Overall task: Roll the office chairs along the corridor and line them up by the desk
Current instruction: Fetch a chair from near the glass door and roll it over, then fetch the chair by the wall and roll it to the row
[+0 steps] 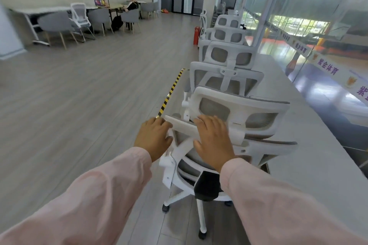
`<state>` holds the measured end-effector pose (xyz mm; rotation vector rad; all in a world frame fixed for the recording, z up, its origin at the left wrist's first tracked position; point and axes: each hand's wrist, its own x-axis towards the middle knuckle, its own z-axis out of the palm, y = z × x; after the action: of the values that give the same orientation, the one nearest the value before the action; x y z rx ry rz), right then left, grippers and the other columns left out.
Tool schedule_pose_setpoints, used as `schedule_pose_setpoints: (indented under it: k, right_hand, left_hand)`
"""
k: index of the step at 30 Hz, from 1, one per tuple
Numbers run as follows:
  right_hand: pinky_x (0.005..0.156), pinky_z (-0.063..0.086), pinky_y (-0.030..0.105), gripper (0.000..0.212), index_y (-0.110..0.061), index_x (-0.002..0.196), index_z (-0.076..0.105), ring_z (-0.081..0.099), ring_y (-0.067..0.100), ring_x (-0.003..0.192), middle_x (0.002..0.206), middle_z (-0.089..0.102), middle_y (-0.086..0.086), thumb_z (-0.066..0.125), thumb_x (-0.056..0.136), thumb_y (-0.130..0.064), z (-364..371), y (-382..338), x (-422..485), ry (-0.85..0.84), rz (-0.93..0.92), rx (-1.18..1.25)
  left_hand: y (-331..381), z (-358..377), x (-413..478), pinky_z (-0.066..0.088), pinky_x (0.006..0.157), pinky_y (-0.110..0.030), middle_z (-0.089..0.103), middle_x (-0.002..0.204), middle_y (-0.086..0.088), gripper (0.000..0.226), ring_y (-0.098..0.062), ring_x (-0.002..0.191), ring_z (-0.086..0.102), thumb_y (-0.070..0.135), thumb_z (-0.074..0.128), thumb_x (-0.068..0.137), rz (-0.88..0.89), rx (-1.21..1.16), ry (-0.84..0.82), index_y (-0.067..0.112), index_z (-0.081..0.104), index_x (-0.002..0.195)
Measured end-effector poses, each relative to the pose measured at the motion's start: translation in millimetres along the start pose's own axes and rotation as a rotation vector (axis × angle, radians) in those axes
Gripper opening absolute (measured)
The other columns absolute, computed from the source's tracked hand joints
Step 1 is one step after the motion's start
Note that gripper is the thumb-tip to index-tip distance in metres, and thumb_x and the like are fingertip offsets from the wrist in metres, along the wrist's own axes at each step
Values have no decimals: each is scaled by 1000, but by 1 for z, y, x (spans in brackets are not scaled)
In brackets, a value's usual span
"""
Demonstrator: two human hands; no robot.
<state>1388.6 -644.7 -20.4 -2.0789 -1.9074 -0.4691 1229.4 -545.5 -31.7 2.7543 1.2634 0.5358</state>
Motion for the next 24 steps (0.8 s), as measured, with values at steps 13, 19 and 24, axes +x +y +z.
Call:
schedule_pose_setpoints:
  k: [13, 19, 24]
  right_hand:
    - [104, 29, 34, 46, -21, 137, 39, 43, 20, 120, 131, 47, -1, 47, 93, -30, 14, -295, 54, -262, -619, 182]
    - [104, 31, 35, 42, -20, 133, 45, 44, 22, 121, 130, 51, 1, 47, 93, -31, -18, -483, 14, -309, -893, 215]
    - [99, 34, 36, 39, -19, 129, 48, 46, 23, 118, 127, 52, 2, 48, 92, -32, -57, -647, -54, -299, -1114, 224]
  left_hand:
    - [-200, -115, -234, 29, 102, -32, 49, 131, 3, 37, -19, 123, 39, 36, 48, 91, -610, 129, 36, 25, 49, 126]
    - [-268, -196, -402, 27, 102, -30, 47, 133, 4, 40, -19, 125, 37, 36, 50, 89, -876, 200, 95, 25, 48, 127]
    - [-301, -258, -567, 25, 103, -31, 46, 134, 2, 43, -20, 125, 37, 35, 52, 88, -1093, 278, 128, 25, 46, 129]
